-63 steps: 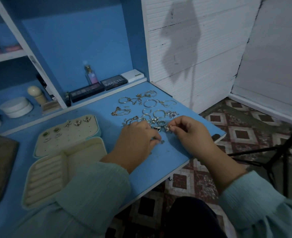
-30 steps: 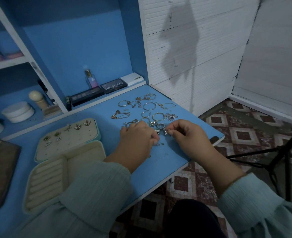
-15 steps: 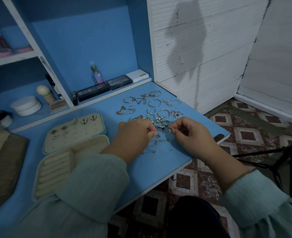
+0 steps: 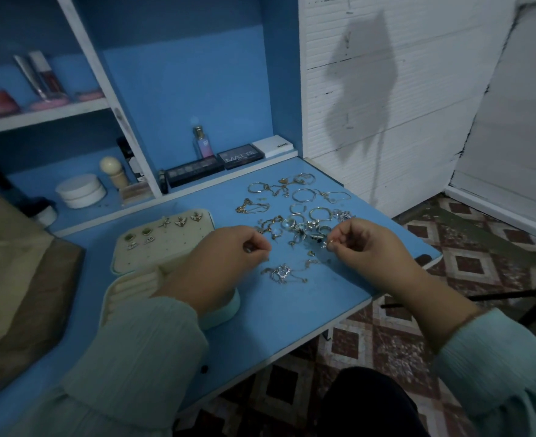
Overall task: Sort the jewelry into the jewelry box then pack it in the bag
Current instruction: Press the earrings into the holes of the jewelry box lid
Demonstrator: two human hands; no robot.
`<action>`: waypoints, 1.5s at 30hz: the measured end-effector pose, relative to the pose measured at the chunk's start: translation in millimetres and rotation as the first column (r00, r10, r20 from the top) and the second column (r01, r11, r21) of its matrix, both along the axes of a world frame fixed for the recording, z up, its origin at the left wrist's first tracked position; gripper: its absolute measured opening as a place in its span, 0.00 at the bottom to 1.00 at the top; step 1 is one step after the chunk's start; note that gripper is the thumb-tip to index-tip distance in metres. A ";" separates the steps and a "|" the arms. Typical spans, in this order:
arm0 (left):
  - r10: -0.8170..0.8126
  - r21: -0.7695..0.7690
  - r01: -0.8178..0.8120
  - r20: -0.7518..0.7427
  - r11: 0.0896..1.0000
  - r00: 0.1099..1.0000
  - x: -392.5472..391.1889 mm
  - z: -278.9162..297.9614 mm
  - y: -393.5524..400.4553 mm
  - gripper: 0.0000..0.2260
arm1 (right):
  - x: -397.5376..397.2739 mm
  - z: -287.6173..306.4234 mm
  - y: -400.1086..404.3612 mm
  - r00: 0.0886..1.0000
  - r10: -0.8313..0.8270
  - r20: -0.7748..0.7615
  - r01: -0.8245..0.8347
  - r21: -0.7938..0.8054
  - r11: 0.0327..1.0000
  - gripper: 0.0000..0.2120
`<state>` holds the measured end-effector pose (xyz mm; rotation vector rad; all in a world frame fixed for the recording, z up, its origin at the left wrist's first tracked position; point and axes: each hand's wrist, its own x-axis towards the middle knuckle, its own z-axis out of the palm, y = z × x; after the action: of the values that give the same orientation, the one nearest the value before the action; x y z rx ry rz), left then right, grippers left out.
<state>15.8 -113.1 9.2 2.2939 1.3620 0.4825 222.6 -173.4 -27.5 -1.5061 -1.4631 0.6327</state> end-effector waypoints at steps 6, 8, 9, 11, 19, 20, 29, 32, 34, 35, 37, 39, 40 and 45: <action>0.066 -0.003 -0.066 0.060 0.998 0.996 -19.4 7.5 3.4 0.05 | -22.1 15.2 12.4 0.997 0.079 0.014 -0.079 0.000 0.997 0.13; 0.087 -0.006 -0.086 0.078 0.996 0.993 -30.5 12.1 4.2 0.05 | -34.5 21.6 19.6 0.994 0.107 0.024 -0.107 0.004 0.994 0.15; 0.100 -0.001 -0.101 0.080 0.995 0.992 -36.9 14.1 4.8 0.05 | -42.1 24.9 23.7 0.992 0.127 0.015 -0.127 -0.006 0.992 0.14; 0.150 0.010 -0.151 0.075 0.988 0.986 -50.4 17.9 6.6 0.06 | -58.4 31.3 33.3 0.985 0.170 -0.028 -0.171 -0.038 0.984 0.13; 0.389 -0.064 -0.384 0.190 0.921 0.901 -106.5 17.0 20.0 0.03 | -122.1 44.1 80.9 0.971 0.222 -0.085 -0.230 -0.101 0.968 0.11; 0.425 -0.067 -0.420 0.189 0.905 0.885 -112.6 15.8 21.5 0.03 | -127.1 44.0 85.9 0.973 0.216 -0.076 -0.224 -0.117 0.968 0.09; 0.563 -0.222 -0.529 0.135 0.819 0.815 -139.5 -4.2 35.6 0.06 | -156.3 29.7 113.1 0.957 0.228 -0.178 -0.272 -0.289 0.918 0.10; 0.569 -0.244 -0.524 0.180 0.816 0.803 -137.7 -6.4 37.2 0.05 | -157.9 28.3 115.2 0.951 0.208 -0.230 -0.269 -0.278 0.922 0.11; 0.576 -0.243 -0.532 0.180 0.811 0.797 -137.2 -7.5 38.3 0.05 | -157.8 28.7 115.8 0.951 0.207 -0.230 -0.266 -0.267 0.926 0.11; 0.576 -0.239 -0.533 0.176 0.812 0.798 -136.9 -7.9 38.7 0.05 | -157.9 29.9 116.4 0.953 0.212 -0.218 -0.267 -0.265 0.926 0.10; 0.576 -0.229 -0.536 0.180 0.813 0.797 -136.3 -6.6 38.6 0.06 | -158.6 35.4 119.7 0.958 0.236 -0.162 -0.273 -0.268 0.924 0.10; 0.581 -0.223 -0.542 0.182 0.810 0.793 -137.0 -5.1 38.7 0.06 | -161.0 42.9 127.6 0.962 0.265 -0.066 -0.273 -0.272 0.923 0.10; 0.584 -0.221 -0.545 0.182 0.808 0.791 -137.5 -4.5 39.1 0.06 | -162.8 46.9 132.6 0.958 0.286 -0.007 -0.277 -0.273 0.921 0.09; 0.596 -0.243 -0.551 0.192 0.798 0.779 -138.9 -3.7 39.2 0.05 | -175.9 59.2 156.7 0.876 0.438 0.203 -0.356 -0.341 0.870 0.10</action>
<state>-123.1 -73.9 5.5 1.5660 1.8751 0.7867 46.6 -16.7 31.7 -1.5688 -1.9998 0.9556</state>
